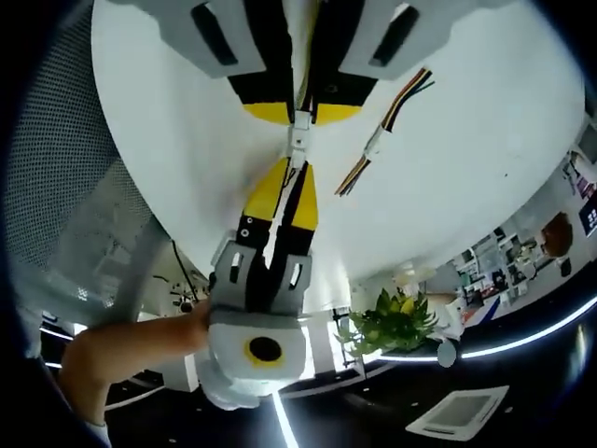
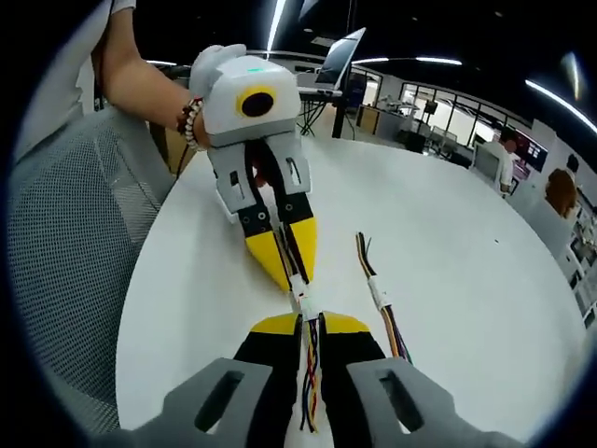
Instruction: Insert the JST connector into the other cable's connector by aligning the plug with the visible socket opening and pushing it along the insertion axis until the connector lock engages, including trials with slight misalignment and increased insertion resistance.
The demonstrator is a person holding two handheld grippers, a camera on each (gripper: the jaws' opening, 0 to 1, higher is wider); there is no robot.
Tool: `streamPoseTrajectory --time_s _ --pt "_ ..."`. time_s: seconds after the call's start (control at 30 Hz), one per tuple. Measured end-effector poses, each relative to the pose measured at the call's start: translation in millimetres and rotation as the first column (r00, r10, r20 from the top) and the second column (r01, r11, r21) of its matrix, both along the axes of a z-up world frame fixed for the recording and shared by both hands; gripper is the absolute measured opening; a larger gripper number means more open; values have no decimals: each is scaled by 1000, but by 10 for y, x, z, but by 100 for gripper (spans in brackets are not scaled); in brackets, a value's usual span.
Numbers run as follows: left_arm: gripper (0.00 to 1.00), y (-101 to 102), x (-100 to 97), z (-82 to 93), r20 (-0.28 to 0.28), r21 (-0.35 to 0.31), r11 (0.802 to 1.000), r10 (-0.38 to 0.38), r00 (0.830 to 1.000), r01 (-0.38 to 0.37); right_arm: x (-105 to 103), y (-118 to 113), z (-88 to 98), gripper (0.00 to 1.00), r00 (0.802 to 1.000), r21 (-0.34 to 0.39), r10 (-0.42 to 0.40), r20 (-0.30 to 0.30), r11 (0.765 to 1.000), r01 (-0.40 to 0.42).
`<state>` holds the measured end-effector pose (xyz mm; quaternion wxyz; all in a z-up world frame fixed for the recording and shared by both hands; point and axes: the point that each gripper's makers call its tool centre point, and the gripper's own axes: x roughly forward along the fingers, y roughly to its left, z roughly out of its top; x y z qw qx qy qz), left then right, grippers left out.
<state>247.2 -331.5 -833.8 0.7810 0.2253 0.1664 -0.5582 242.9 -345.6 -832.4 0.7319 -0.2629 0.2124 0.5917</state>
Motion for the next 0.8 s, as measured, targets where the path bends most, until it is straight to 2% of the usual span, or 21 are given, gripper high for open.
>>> streamPoseTrajectory --time_s 0.8 --pt "0 -7 -24 -63 6 50 999 -17 1000 17 -41 8 -133 4 999 -95 40 11 995 -38"
